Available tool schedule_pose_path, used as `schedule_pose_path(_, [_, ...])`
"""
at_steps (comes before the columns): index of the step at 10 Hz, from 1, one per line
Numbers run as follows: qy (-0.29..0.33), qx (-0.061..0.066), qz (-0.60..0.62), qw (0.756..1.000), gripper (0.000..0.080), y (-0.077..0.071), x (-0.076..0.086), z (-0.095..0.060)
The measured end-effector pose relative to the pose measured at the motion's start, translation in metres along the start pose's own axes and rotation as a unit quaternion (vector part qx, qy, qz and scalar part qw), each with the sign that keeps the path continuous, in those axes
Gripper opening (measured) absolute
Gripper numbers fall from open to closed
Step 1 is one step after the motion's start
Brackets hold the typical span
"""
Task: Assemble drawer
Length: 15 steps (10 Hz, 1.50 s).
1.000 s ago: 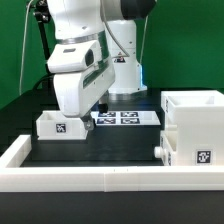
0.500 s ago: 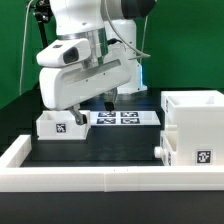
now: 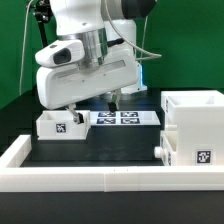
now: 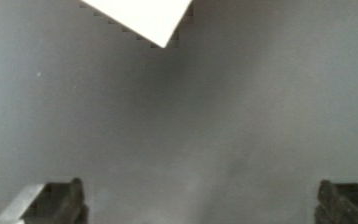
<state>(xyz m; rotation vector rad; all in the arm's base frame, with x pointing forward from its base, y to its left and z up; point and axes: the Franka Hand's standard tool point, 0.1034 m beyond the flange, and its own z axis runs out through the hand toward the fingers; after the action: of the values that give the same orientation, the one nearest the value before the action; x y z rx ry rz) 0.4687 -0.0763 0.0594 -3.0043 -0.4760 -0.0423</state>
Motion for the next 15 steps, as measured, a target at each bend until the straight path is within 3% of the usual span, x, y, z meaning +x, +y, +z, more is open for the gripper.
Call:
schedule_pose_path(3, [0.001,-0.01,0.106,0.994,0.0649,-0.004,-0.017,-0.01])
schedule_pose_path(6, [0.013,-0.028,0.112,0.993,0.0649,-0.001,-0.05,-0.001])
schedule_pose_path(11, [0.01,-0.026,0.115,0.993,0.0649,-0.003,-0.049,-0.001])
schedule_pose_path(15, [-0.014,-0.025,0.165,0.986,0.0649,-0.017,-0.075,0.029])
